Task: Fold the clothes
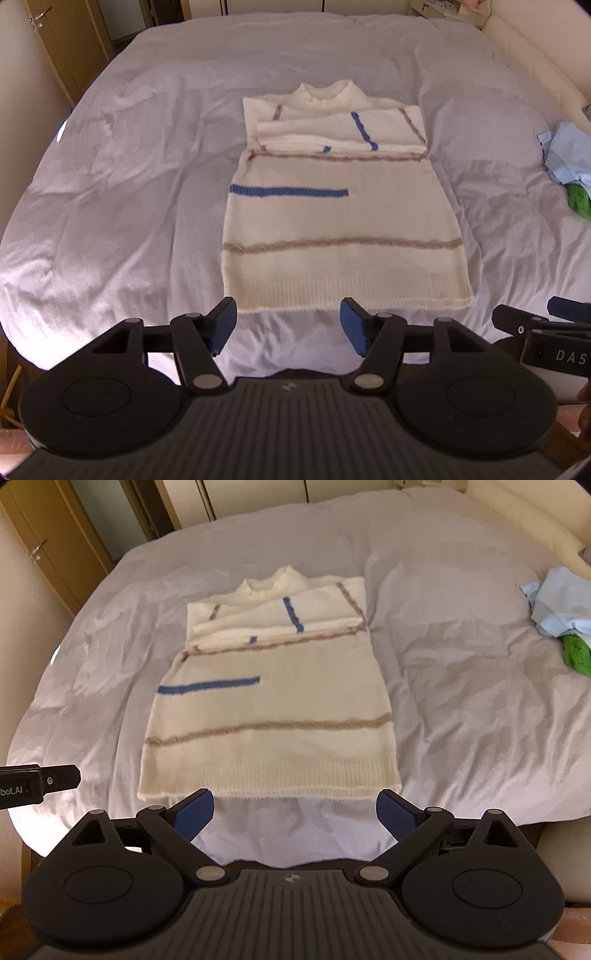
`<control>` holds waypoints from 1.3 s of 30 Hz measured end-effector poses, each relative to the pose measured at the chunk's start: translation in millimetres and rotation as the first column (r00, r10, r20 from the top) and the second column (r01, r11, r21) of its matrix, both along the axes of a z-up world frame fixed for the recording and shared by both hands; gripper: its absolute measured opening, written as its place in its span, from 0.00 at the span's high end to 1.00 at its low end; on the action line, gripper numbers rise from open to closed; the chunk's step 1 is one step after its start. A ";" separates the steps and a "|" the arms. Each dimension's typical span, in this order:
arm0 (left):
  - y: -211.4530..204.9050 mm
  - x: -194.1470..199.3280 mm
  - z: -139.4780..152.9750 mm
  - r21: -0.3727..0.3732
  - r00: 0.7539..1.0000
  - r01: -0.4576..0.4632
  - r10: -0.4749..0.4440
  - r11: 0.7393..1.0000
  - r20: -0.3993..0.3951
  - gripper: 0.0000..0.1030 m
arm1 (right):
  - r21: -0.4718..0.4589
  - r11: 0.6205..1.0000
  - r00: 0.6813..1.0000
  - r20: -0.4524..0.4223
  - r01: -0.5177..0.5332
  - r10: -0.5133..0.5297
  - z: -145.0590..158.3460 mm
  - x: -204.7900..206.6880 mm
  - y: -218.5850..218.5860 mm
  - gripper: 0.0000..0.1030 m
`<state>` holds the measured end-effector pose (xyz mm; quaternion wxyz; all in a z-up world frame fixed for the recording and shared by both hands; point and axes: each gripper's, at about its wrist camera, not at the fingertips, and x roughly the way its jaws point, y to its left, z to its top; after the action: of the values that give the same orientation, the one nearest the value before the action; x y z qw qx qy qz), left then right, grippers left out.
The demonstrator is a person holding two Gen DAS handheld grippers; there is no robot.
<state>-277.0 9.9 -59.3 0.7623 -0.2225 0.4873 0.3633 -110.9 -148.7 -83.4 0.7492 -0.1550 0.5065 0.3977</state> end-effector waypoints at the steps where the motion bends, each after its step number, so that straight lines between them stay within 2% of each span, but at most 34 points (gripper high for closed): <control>1: -2.6 0.6 -2.3 -0.006 1.000 -0.002 0.002 1.000 -0.006 0.43 | -0.006 1.000 1.000 -0.004 -0.004 0.004 -1.9 0.3 -2.0 0.06; 8: -15.5 3.4 -9.1 -0.022 0.999 -0.022 0.021 1.000 -0.028 0.43 | -0.024 0.999 1.000 -0.015 -0.025 0.025 -4.7 4.6 -9.1 0.06; 39: -49.3 25.2 -8.8 0.007 0.995 -0.091 0.091 0.996 -0.045 0.43 | 0.005 0.994 0.994 -0.019 -0.106 0.106 -1.8 40.2 -33.0 0.05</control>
<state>-251.8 -39.5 -68.0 0.7343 -0.2344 0.4929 0.4036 -70.7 -181.6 -85.3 0.7224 -0.1762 0.5041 0.4393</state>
